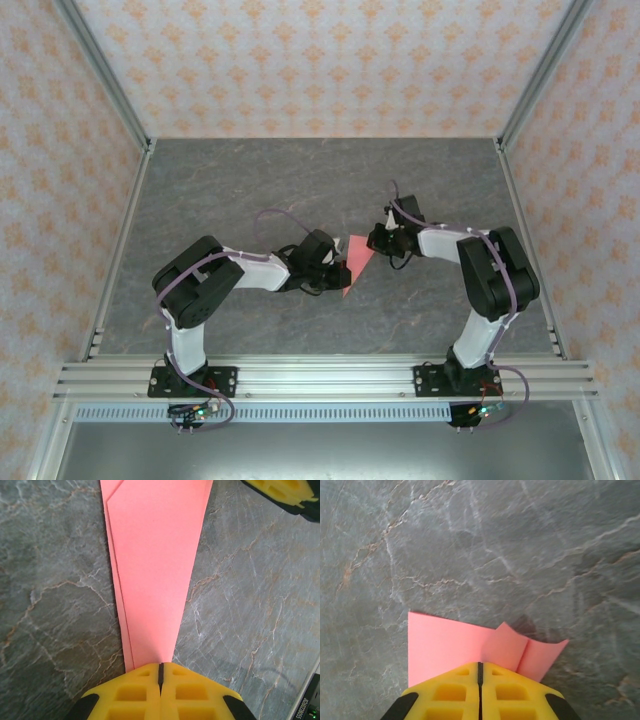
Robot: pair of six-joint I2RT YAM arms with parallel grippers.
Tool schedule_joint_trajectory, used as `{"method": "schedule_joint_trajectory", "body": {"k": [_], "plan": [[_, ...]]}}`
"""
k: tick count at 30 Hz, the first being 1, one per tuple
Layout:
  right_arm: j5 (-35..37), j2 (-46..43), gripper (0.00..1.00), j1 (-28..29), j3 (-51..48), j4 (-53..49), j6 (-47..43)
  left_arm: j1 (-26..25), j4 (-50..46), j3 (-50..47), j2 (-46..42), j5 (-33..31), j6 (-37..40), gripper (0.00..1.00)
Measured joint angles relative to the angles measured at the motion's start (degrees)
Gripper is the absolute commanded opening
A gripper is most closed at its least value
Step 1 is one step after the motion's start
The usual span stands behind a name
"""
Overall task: Fold a paper plane with a square sheet of paper (fold left side to right side)
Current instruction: Fold the wing for the fifth time at the center of the table.
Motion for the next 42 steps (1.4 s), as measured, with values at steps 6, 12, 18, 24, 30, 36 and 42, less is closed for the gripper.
{"method": "schedule_joint_trajectory", "body": {"k": [6, 12, 18, 24, 30, 36, 42], "plan": [[-1.3, 1.3, 0.08, -0.8, 1.1, -0.3, -0.1, 0.0, 0.0, 0.0, 0.0, 0.0, 0.0, 0.02], [-3.6, 2.2, 0.08, -2.1, 2.1, -0.7, -0.4, 0.0, 0.0, 0.0, 0.0, 0.0, 0.0, 0.02], [-3.3, 4.0, 0.09, -4.4, 4.8, -1.5, -1.2, 0.0, 0.0, 0.0, 0.0, 0.0, 0.0, 0.02], [-0.9, 4.5, 0.09, -8.4, 7.0, -2.1, -2.0, 0.0, 0.0, 0.0, 0.0, 0.0, 0.0, 0.02], [-1.0, 2.3, 0.1, -8.9, 6.9, -3.4, -2.5, 0.0, 0.0, 0.0, 0.0, 0.0, 0.0, 0.02], [-5.1, -6.7, 0.1, -6.0, -0.8, 0.5, 1.0, 0.0, 0.0, 0.0, 0.0, 0.0, 0.0, 0.02], [-9.6, -6.3, 0.1, 1.9, -5.0, 5.7, 5.9, 0.0, -0.2, 0.2, 0.0, 0.0, 0.0, 0.02]]}}
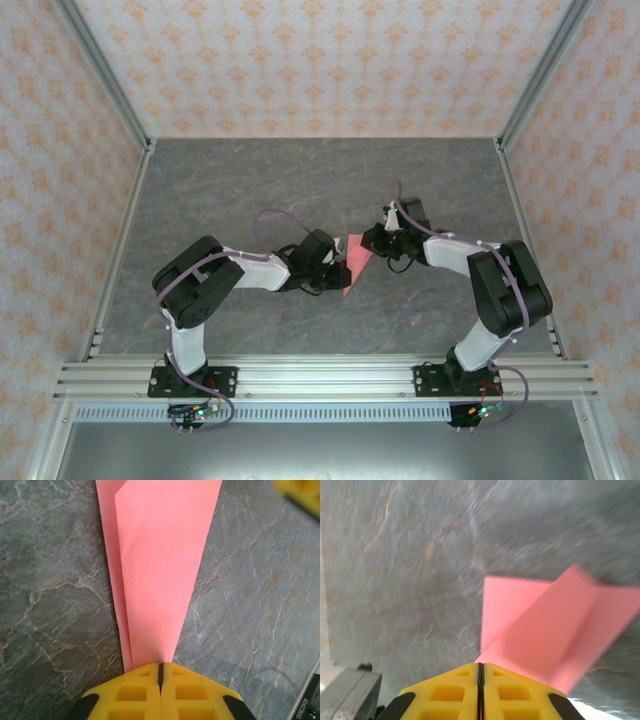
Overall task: Fold a paper plane with a square sheet of paper (fold left side to right side)
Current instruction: Fold the wing for the fifth time at the center of the table.
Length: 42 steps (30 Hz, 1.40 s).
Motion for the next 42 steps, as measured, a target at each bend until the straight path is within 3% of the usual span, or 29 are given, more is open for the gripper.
{"method": "schedule_joint_trajectory", "body": {"k": [8, 14, 19, 28, 42], "plan": [[-0.7, 6.9, 0.09, 1.2, 0.2, 2.4, 2.3, -0.1, -2.7, 0.1, -1.3, -0.4, 0.2, 0.08], [-0.4, 7.5, 0.09, 1.2, 1.5, 1.4, 2.3, -0.4, -9.2, 0.0, -6.1, -1.0, 1.6, 0.1], [-0.3, 7.6, 0.09, 1.2, 2.0, 0.5, 2.2, -0.4, -9.0, 0.0, -8.8, 1.0, 1.7, 0.1], [-0.2, 7.7, 0.08, 1.2, 2.4, -0.4, 1.7, -0.4, -6.1, 0.1, -5.1, 4.8, 0.9, 0.1], [0.3, 7.7, 0.08, 1.3, 2.9, -1.4, 0.8, -0.4, -6.0, 0.1, -3.0, 4.9, 0.3, 0.09]]}}
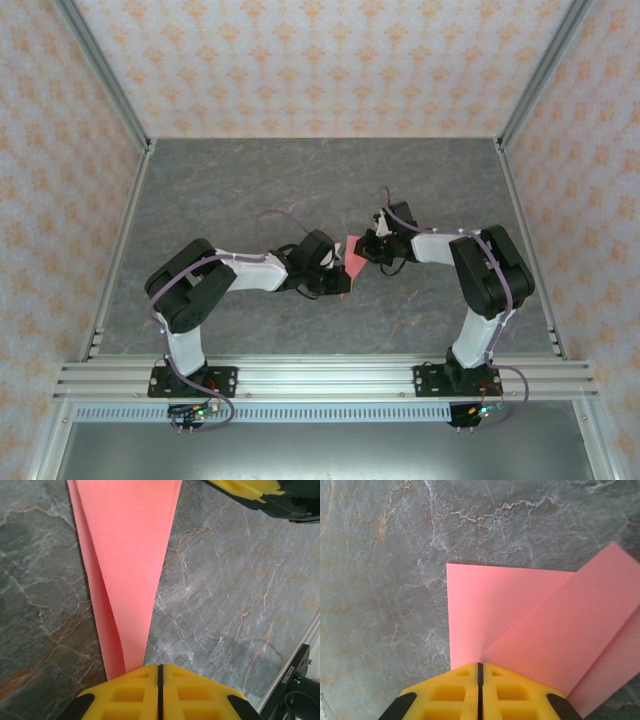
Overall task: Fold a paper plane with a square sheet of paper (fold left side to right side)
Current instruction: Fold the wing for the fifth time at the center of the table.
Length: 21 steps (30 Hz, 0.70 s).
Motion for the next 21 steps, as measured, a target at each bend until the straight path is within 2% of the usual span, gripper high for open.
{"method": "schedule_joint_trajectory", "body": {"k": [21], "plan": [[0.4, 0.0, 0.09, 0.0, 0.4, -0.9, -0.6, 0.0, -0.2, -0.3, 0.0, -1.7, 0.0, 0.08]]}}
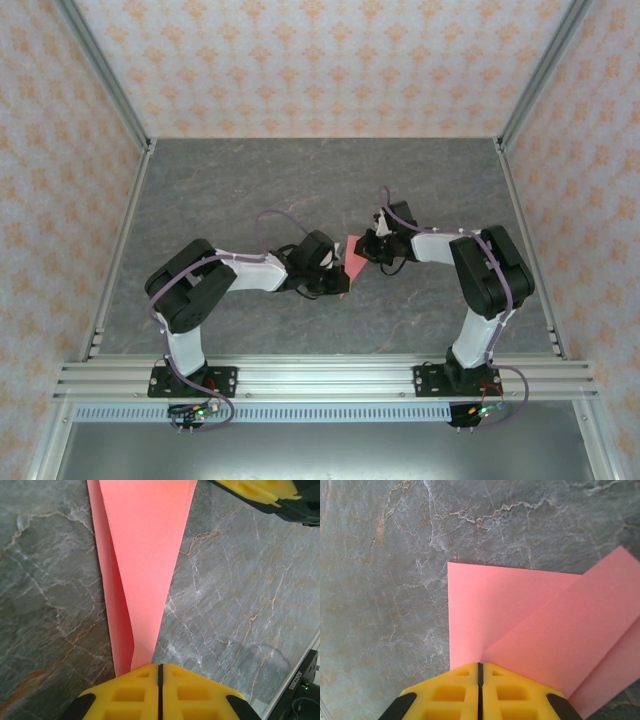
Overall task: Fold a paper plane with a square sheet of paper (fold left side to right side)
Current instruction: Fold the wing for the fifth time at the center of the table.
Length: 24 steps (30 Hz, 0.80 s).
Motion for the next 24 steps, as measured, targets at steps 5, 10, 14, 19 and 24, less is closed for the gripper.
{"method": "schedule_joint_trajectory", "body": {"k": [5, 10, 14, 19, 24], "plan": [[0.0, 0.0, 0.08, 0.0, 0.0, 0.0, 0.0, 0.0, 0.0, -0.3, 0.0, -0.6, 0.4, 0.08], [0.2, 0.1, 0.08, 0.0, 0.5, -0.9, 0.0, 0.0, 0.6, -1.0, 0.0, -0.7, 0.4, 0.07], [0.2, 0.2, 0.08, 0.1, 0.8, -1.3, -0.1, 0.0, 2.2, -2.4, -0.5, -0.9, 0.4, 0.06], [0.2, 0.3, 0.08, 0.1, 1.0, -1.7, -0.3, 0.0, 3.9, -5.0, -2.1, -1.7, 0.4, 0.06], [0.2, 0.4, 0.08, 0.1, 1.1, -2.0, -0.3, 0.0, 4.4, -7.6, -4.2, -2.2, 0.3, 0.06]]}}
